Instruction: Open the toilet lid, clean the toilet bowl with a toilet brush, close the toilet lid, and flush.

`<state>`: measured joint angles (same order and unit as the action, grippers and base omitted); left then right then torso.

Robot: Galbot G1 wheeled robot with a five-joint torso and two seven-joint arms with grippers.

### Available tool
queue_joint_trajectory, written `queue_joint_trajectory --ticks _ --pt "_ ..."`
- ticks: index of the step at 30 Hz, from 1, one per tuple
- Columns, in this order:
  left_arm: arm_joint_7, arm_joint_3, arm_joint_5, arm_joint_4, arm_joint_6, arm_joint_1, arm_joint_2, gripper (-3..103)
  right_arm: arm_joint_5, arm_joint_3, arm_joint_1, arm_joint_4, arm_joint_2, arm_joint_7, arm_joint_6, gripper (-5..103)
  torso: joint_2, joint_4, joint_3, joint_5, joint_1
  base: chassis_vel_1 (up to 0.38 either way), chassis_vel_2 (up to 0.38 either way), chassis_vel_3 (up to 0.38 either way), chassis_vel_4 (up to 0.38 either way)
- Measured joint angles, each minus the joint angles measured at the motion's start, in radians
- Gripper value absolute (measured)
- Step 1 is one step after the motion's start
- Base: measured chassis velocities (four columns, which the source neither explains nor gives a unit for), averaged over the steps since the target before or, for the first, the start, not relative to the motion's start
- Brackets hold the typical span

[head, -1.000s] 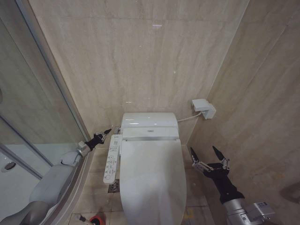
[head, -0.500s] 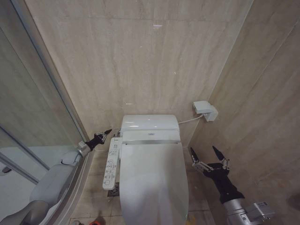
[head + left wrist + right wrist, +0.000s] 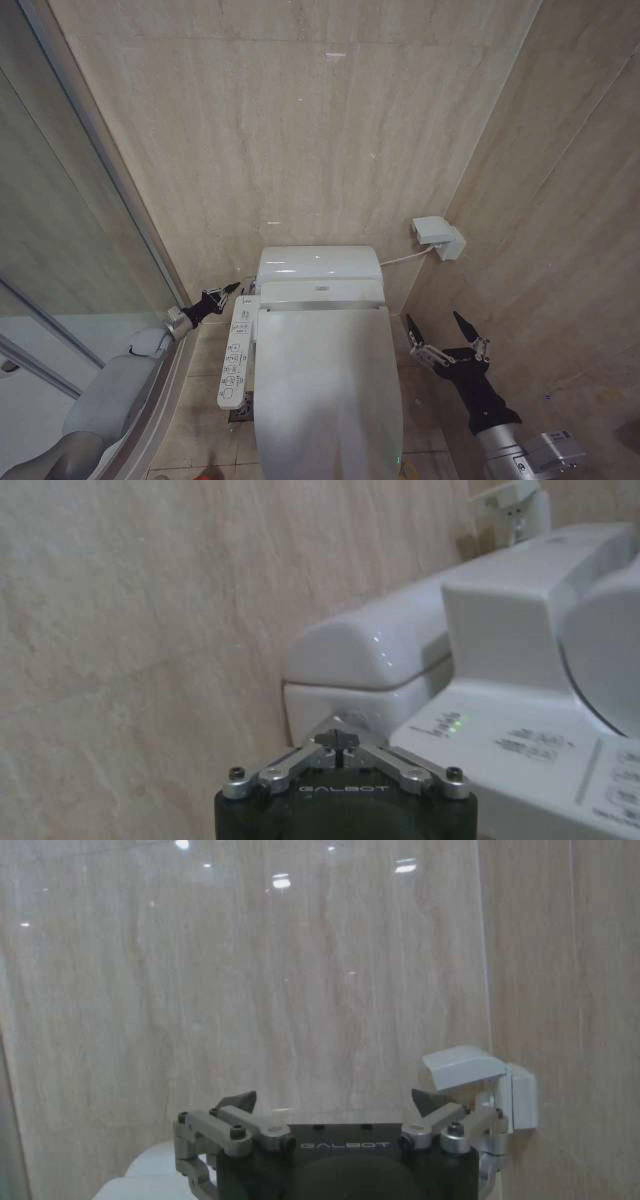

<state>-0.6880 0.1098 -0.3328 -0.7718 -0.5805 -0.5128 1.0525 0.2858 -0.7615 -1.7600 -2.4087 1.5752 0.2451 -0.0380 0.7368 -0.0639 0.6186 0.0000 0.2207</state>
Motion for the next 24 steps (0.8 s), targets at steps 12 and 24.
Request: queue_joint_trajectory --ticks 12,24 --pt "-0.035 -0.005 0.012 0.073 -0.024 0.028 0.027 0 0.000 0.000 0.000 0.000 0.000 0.000 0.000 100 0.000 0.0001 0.000 0.0001 0.000 0.000 0.000 0.000 0.000" --pt "-0.056 -0.001 0.034 0.124 -0.036 0.046 0.058 0 0.000 0.000 0.000 0.000 0.000 0.000 0.000 100 0.000 -0.0001 0.000 -0.0002 0.000 0.000 0.000 0.000 0.000"
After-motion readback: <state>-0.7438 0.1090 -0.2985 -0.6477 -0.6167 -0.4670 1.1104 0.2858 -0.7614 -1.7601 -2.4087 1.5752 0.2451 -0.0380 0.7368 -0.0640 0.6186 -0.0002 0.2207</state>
